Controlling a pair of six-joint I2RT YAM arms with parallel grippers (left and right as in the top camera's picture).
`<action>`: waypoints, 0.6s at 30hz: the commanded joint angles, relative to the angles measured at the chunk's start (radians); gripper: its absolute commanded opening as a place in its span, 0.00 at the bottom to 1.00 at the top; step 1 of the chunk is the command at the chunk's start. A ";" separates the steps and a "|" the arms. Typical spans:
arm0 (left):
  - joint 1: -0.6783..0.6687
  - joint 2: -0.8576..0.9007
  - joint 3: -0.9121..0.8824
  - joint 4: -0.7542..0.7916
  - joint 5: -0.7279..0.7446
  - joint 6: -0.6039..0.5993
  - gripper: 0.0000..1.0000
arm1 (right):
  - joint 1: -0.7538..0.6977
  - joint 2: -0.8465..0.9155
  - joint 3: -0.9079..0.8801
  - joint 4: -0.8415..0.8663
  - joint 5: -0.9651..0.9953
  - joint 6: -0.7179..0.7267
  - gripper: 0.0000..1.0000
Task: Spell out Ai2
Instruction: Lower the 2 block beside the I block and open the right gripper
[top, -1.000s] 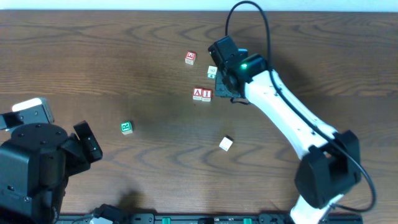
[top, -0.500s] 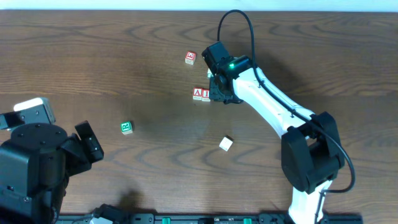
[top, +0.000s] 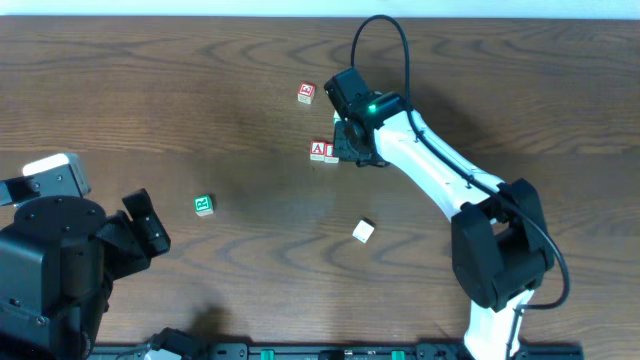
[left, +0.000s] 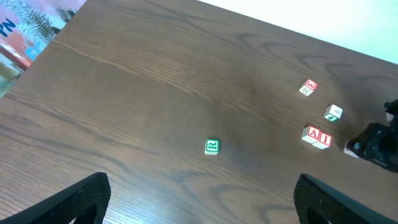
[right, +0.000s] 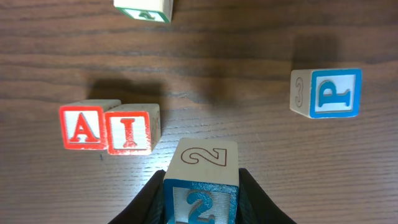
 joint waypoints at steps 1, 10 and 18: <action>0.001 0.003 0.009 0.004 0.003 -0.006 0.95 | -0.010 0.004 -0.019 0.016 0.002 0.015 0.16; 0.001 0.003 0.009 0.030 0.003 -0.005 0.95 | -0.014 0.010 -0.021 0.040 0.006 0.016 0.16; 0.001 0.003 0.009 0.038 0.003 -0.005 0.95 | -0.015 0.073 -0.021 0.048 0.025 0.015 0.14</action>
